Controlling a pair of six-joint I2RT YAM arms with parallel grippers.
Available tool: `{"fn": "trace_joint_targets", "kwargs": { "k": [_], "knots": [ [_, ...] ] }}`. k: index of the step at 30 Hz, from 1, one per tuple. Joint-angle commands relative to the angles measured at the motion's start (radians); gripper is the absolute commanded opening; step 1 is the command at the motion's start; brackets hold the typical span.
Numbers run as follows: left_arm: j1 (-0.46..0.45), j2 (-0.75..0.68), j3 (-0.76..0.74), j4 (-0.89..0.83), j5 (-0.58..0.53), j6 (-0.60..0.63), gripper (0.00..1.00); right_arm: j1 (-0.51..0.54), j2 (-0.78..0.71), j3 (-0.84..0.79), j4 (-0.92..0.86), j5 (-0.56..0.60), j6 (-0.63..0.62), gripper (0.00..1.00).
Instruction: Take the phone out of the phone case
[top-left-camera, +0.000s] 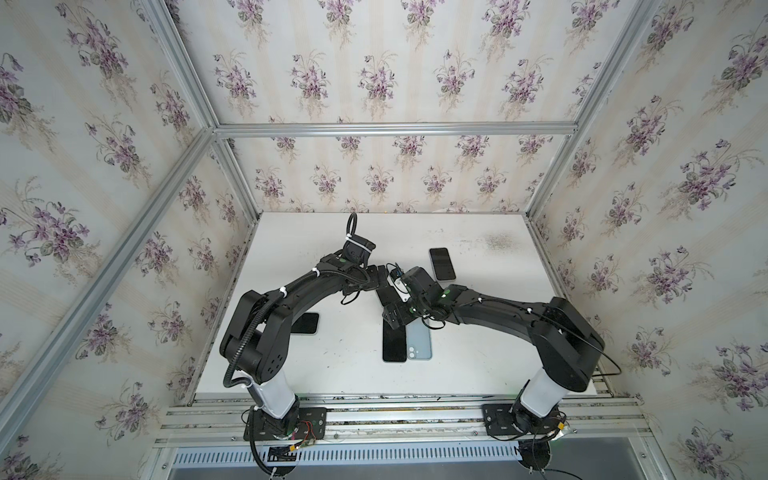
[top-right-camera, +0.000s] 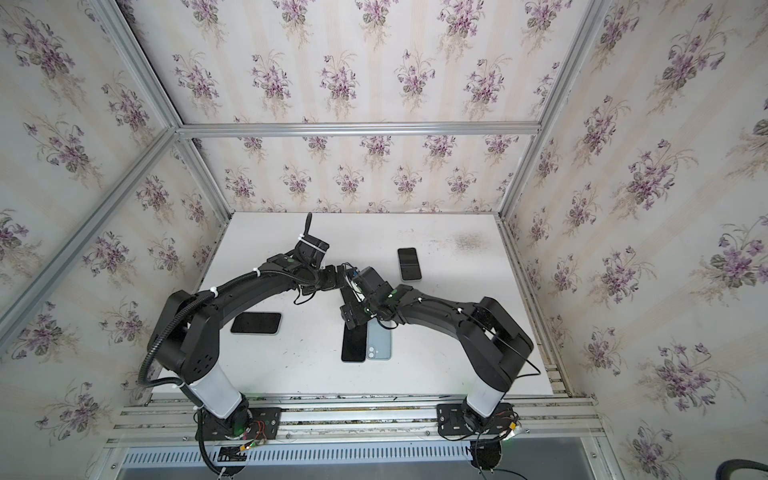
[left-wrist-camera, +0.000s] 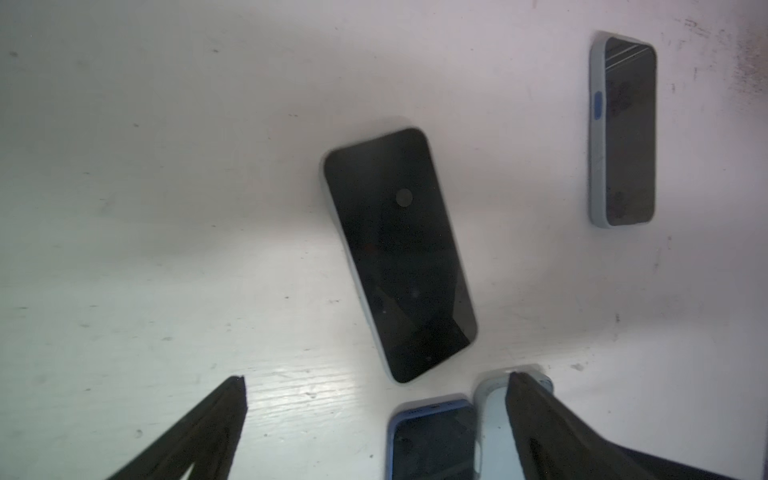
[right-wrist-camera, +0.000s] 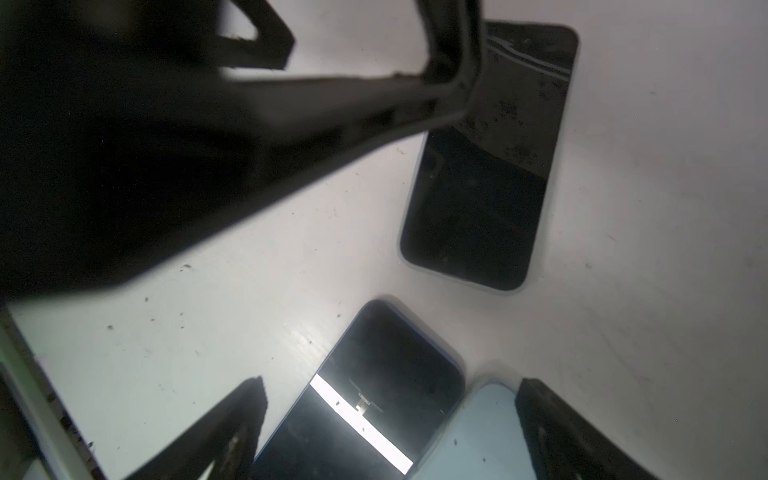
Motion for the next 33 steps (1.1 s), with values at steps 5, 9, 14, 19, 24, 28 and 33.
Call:
{"fn": "trace_joint_targets", "kwargs": {
  "k": [5, 9, 14, 19, 24, 28, 33],
  "knots": [
    [0.019, -0.044, -0.048, 0.056, 0.031, 0.021, 1.00, -0.001, 0.147, 0.123, 0.004, 0.120, -0.033, 0.99],
    [0.028, -0.062, -0.070, 0.067, 0.040, 0.023, 1.00, 0.000, 0.202, 0.170, -0.008, 0.144, -0.043, 0.99],
    [0.042, -0.081, -0.098, 0.080, 0.056, 0.020, 1.00, 0.000, 0.267, 0.221, -0.033, 0.196, -0.043, 0.99],
    [0.057, -0.099, -0.122, 0.094, 0.062, 0.017, 1.00, -0.002, 0.310, 0.250, -0.026, 0.201, -0.031, 0.98],
    [0.071, -0.115, -0.144, 0.102, 0.071, 0.015, 1.00, -0.006, 0.342, 0.272, -0.023, 0.209, -0.024, 0.95],
    [0.081, -0.127, -0.160, 0.109, 0.073, 0.020, 1.00, -0.013, 0.359, 0.284, -0.031, 0.214, -0.026, 0.91],
    [0.090, -0.135, -0.174, 0.117, 0.082, 0.020, 1.00, -0.018, 0.366, 0.283, -0.040, 0.219, -0.028, 0.81]
  ]
}}
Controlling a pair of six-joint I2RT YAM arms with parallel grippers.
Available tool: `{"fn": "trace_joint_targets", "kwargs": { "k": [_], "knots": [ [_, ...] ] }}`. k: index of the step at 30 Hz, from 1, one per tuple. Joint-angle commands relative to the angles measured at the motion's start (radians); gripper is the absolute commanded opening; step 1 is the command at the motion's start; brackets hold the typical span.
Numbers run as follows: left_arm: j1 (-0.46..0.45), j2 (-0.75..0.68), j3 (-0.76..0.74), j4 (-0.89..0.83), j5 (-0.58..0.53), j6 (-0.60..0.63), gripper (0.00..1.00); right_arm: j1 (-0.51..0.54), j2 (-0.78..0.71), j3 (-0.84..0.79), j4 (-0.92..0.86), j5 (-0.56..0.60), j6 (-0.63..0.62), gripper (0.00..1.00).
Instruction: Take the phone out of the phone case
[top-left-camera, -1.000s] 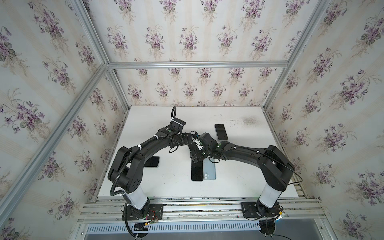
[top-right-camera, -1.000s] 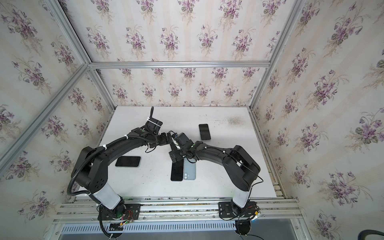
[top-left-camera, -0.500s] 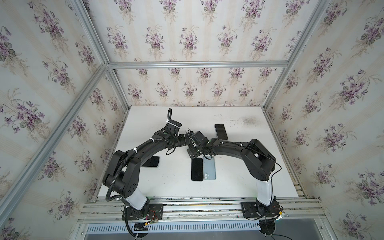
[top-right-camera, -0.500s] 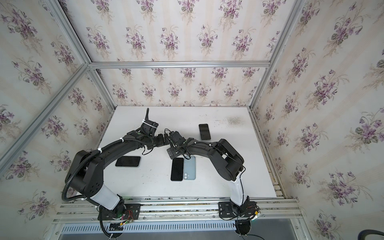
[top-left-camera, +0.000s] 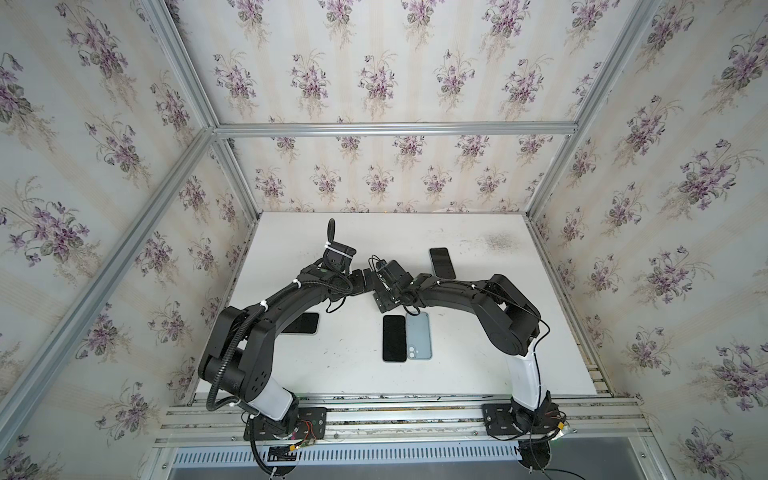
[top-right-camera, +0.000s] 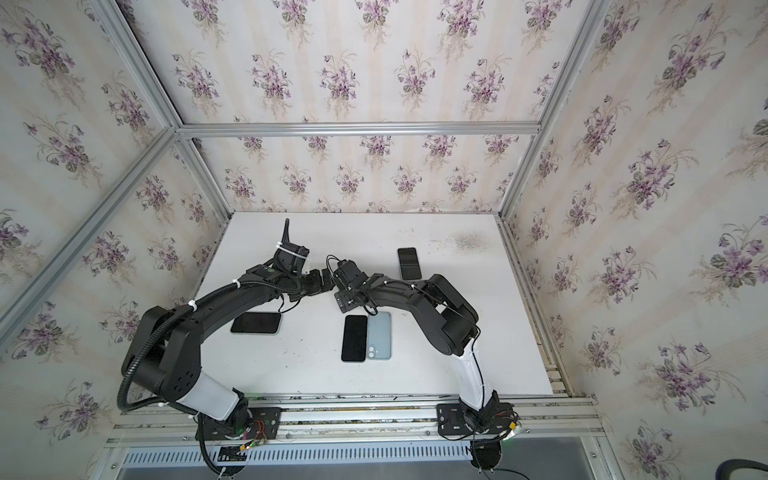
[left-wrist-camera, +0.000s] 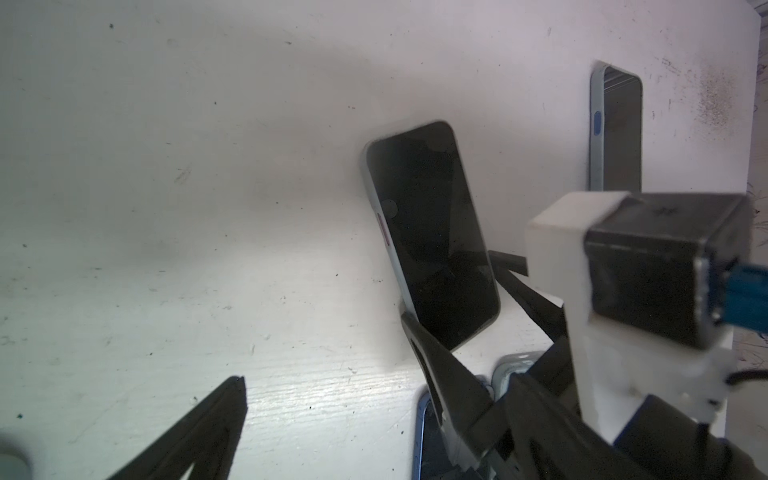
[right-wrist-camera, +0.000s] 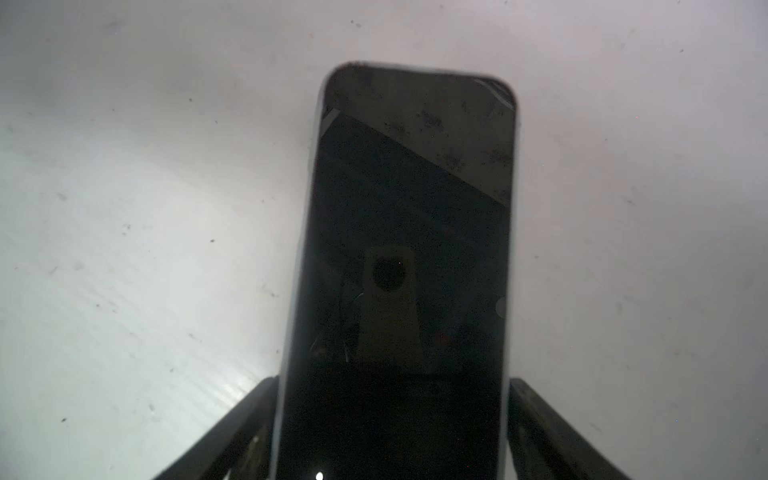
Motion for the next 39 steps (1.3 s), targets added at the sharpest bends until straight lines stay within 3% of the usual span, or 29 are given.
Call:
{"fn": "trace_joint_targets", "kwargs": {
  "k": [1, 7, 20, 35, 39],
  "knots": [
    [0.004, -0.009, -0.008, 0.028, 0.016, 0.006, 1.00, -0.001, 0.006, -0.002, -0.035, 0.017, 0.001, 0.79],
    [0.007, -0.015, -0.014, 0.048, 0.045, -0.012, 1.00, -0.001, -0.024, -0.043, -0.010, 0.020, 0.004, 0.65],
    [0.010, -0.055, -0.097, 0.211, 0.180, -0.113, 1.00, -0.001, -0.172, -0.218, 0.187, -0.002, 0.010, 0.49],
    [0.027, -0.085, -0.246, 0.535, 0.353, -0.215, 0.99, 0.000, -0.367, -0.420, 0.435, -0.117, -0.021, 0.42],
    [0.037, -0.087, -0.292, 0.638, 0.401, -0.240, 0.95, 0.004, -0.404, -0.448, 0.453, -0.148, -0.025, 0.41]
  ]
}}
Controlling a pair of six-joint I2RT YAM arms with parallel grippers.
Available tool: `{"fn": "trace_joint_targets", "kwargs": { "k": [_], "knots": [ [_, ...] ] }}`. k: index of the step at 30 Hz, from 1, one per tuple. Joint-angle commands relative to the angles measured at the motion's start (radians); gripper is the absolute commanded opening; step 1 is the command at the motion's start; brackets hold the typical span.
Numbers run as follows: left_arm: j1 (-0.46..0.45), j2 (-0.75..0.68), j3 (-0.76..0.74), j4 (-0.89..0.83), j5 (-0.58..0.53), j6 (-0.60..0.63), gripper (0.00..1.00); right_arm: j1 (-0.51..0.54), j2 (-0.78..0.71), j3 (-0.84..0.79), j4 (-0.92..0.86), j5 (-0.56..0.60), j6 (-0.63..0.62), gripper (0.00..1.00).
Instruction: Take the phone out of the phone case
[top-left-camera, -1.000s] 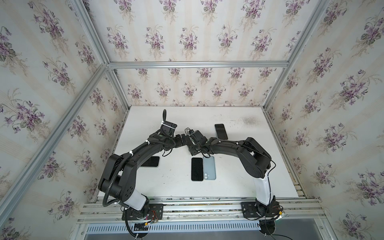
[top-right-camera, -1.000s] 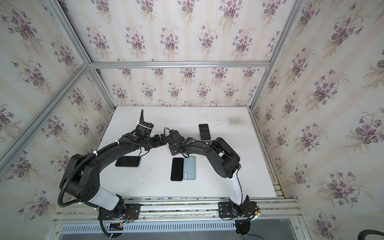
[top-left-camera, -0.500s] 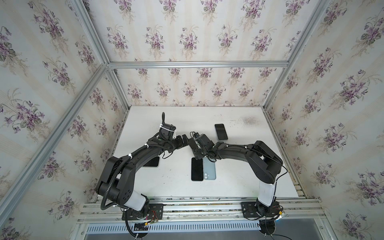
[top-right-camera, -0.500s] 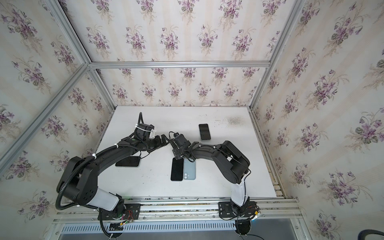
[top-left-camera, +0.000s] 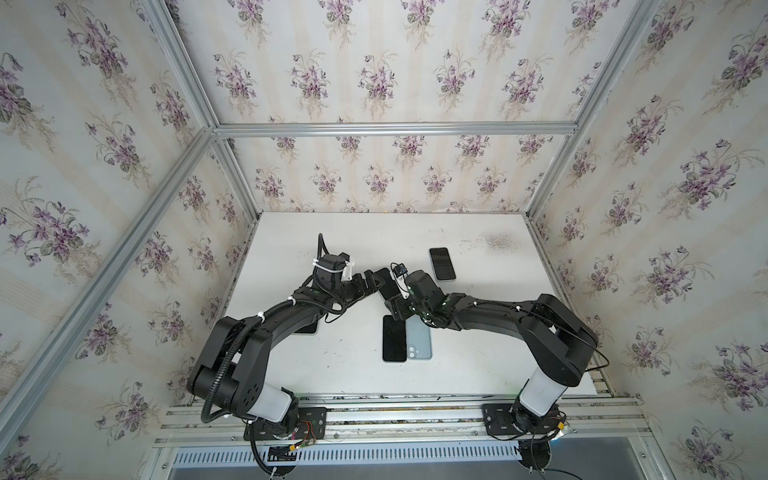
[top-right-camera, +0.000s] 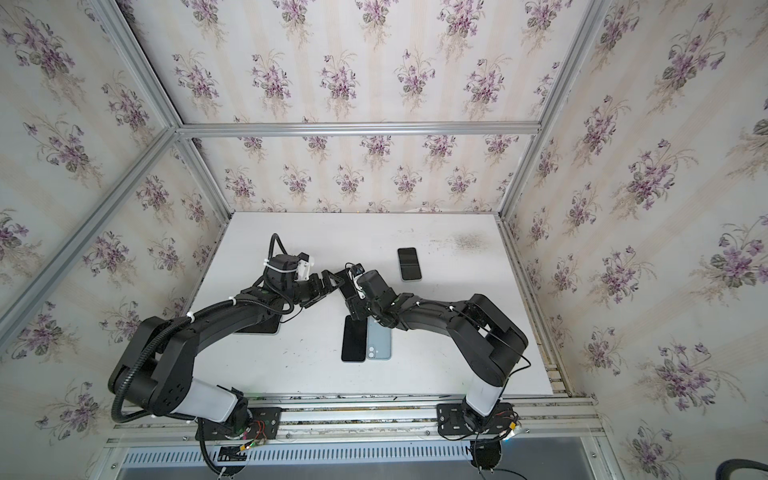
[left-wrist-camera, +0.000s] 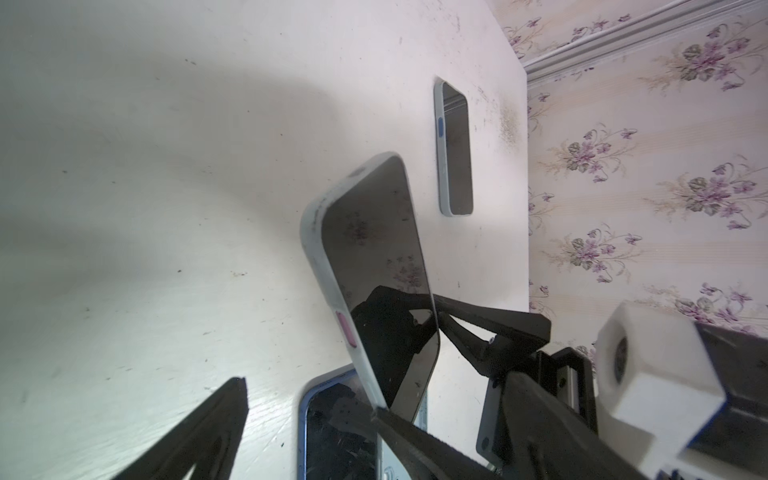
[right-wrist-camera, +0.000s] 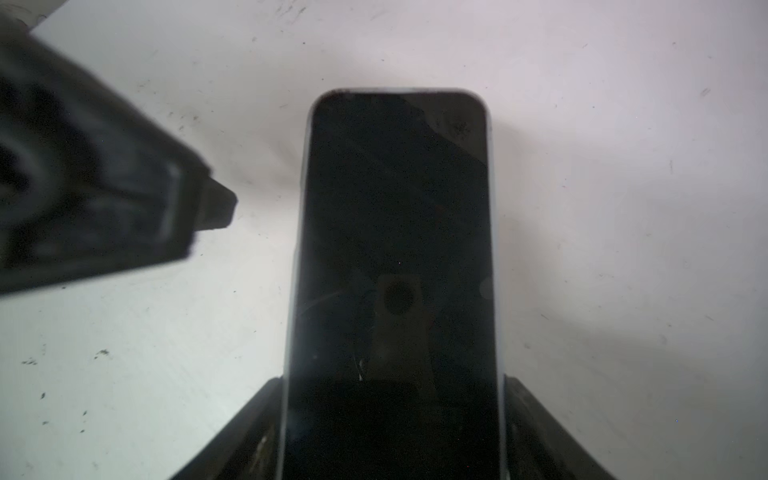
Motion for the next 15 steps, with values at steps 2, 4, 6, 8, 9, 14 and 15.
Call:
{"fn": "trace_joint_targets", "kwargs": {
  "k": [2, 4, 6, 8, 9, 14, 15],
  "knots": [
    [0.005, -0.006, -0.027, 0.163, 0.078, -0.024, 0.92, 0.007, -0.044, -0.022, 0.117, -0.059, -0.014, 0.41],
    [0.006, -0.004, -0.035, 0.187, 0.096, -0.021, 0.89, 0.012, -0.060, -0.035, 0.130, -0.073, -0.019, 0.40],
    [0.009, -0.004, -0.042, 0.188, 0.100, -0.017, 0.86, 0.017, -0.074, -0.047, 0.136, -0.081, -0.020, 0.40],
    [0.015, -0.006, -0.052, 0.202, 0.104, -0.016, 0.82, 0.018, -0.088, -0.058, 0.139, -0.086, -0.020, 0.39],
    [0.016, -0.007, -0.057, 0.209, 0.106, -0.015, 0.79, 0.019, -0.093, -0.062, 0.140, -0.087, -0.018, 0.39],
    [0.019, -0.009, -0.077, 0.236, 0.110, -0.015, 0.64, 0.023, -0.117, -0.085, 0.149, -0.096, -0.014, 0.39],
    [0.020, -0.009, -0.080, 0.240, 0.109, -0.015, 0.61, 0.024, -0.120, -0.089, 0.153, -0.099, -0.015, 0.38]
  ]
}}
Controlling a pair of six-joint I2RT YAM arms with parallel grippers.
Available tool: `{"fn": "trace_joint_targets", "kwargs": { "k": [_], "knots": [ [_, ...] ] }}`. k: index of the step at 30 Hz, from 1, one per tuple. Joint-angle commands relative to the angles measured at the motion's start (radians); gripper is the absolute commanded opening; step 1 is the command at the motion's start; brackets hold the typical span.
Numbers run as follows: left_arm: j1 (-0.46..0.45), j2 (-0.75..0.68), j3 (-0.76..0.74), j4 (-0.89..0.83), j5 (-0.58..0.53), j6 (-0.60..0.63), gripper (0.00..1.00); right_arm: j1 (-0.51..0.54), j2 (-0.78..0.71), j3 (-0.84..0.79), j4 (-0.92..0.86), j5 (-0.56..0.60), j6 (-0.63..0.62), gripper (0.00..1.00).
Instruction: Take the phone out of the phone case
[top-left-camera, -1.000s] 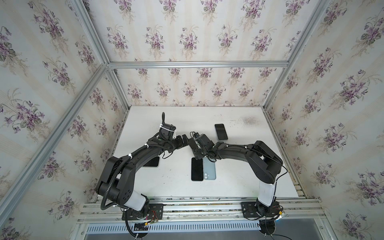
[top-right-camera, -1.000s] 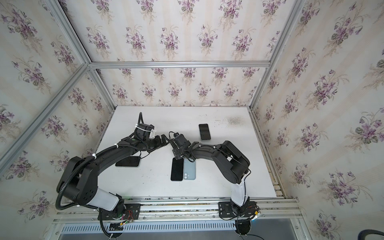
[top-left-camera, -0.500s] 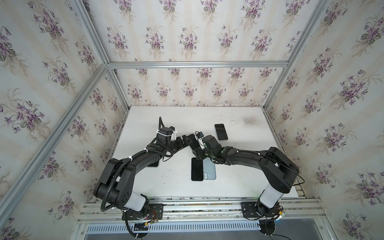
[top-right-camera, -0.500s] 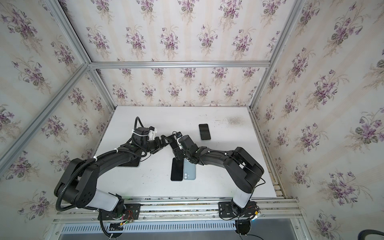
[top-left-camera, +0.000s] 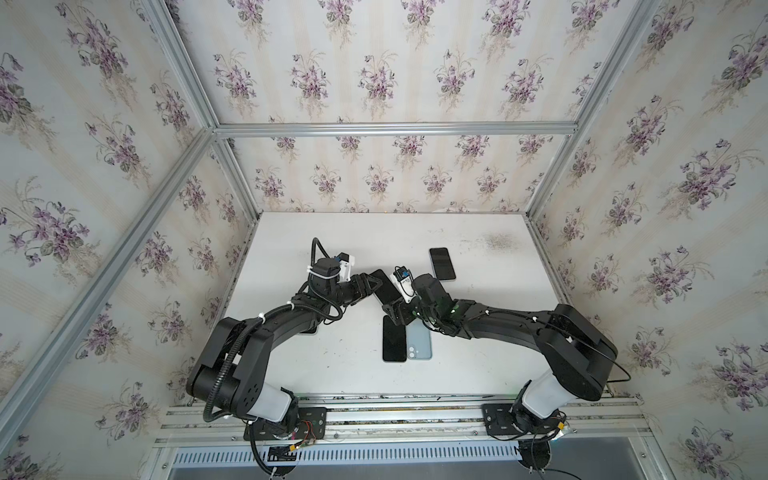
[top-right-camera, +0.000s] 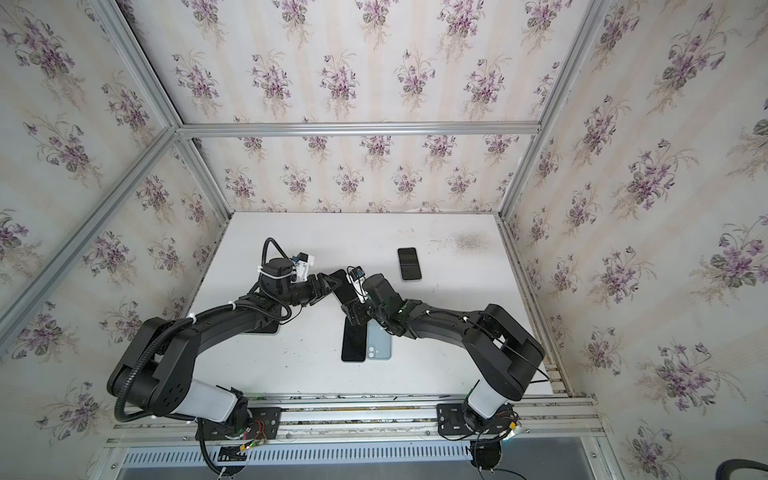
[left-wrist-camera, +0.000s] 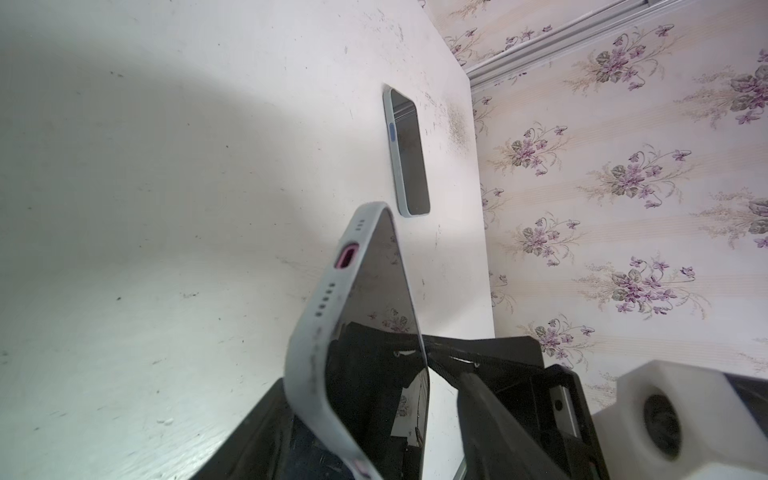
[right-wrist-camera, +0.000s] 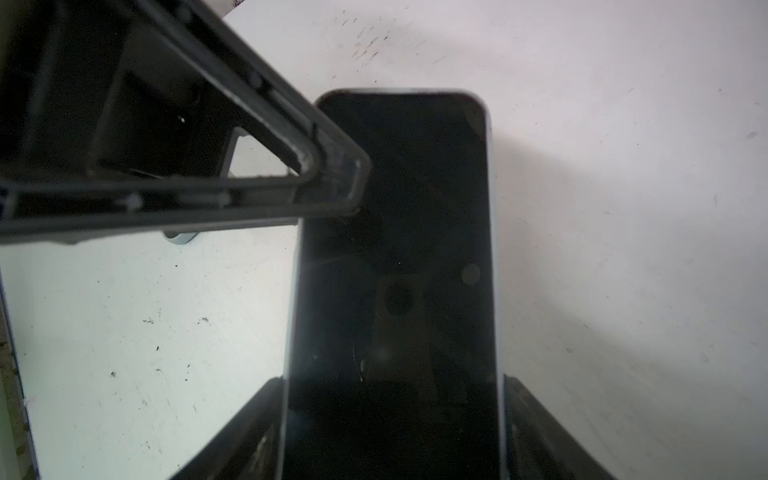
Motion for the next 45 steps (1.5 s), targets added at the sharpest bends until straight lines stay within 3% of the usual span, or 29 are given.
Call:
{"fn": "trace_joint_targets", "kwargs": {
  "k": [1, 12, 21, 24, 27, 30, 38, 45],
  "knots": [
    [0.001, -0.005, -0.008, 0.062, 0.021, -0.001, 0.58, 0.004, -0.017, -0.003, 0.078, -0.017, -0.005, 0.38],
    [0.003, -0.012, -0.028, 0.078, 0.031, -0.006, 0.22, 0.014, -0.024, -0.015, 0.082, -0.011, -0.006, 0.37],
    [0.005, -0.025, -0.046, 0.095, 0.041, -0.012, 0.07, 0.022, -0.046, -0.036, 0.091, -0.010, -0.009, 0.37],
    [0.006, -0.049, -0.054, 0.099, 0.044, -0.022, 0.03, 0.025, -0.078, -0.057, 0.096, -0.011, -0.006, 0.49],
    [0.007, -0.097, -0.061, 0.107, 0.036, -0.043, 0.00, 0.027, -0.144, -0.090, 0.095, -0.015, 0.020, 0.78],
    [0.013, -0.164, -0.059, 0.117, 0.018, -0.081, 0.00, 0.027, -0.250, -0.139, 0.069, -0.012, 0.067, 0.90],
    [0.018, -0.362, -0.053, 0.239, -0.061, -0.239, 0.00, 0.024, -0.605, -0.281, 0.031, -0.075, 0.279, 0.96],
    [0.008, -0.426, -0.093, 0.510, -0.057, -0.455, 0.00, 0.011, -0.741, -0.344, 0.278, -0.247, 0.486, 0.96]
  ]
}}
